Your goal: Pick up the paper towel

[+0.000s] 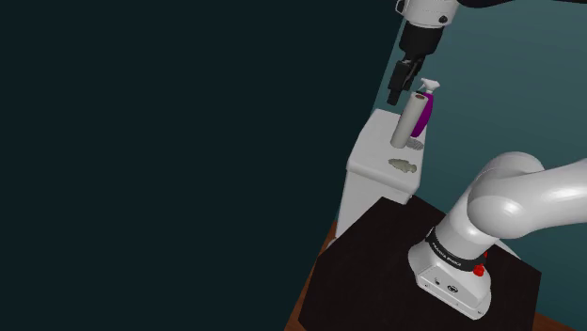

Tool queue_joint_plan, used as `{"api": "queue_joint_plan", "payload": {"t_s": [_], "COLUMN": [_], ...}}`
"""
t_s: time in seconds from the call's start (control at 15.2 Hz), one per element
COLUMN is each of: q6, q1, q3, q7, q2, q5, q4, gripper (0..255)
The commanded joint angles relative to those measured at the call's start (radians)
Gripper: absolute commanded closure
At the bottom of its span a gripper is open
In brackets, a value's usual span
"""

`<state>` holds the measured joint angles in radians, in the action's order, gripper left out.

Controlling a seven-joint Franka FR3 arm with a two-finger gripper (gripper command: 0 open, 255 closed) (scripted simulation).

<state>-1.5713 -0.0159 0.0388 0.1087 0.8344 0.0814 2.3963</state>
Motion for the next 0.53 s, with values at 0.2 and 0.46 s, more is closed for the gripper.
{"api": "queue_joint_plan", "payload": {"t_s": [0.2,0.46], "q6": [-0.03,-0.072], "q1": [0.027,0.061], "q3": [-0.077,-0.178], "q7": [0.064,0.148], "q2": [-0.028,-0.083], "q5": [0.035,0.076], "q4": [0.001,-0.012], "gripper": [0,0]}}
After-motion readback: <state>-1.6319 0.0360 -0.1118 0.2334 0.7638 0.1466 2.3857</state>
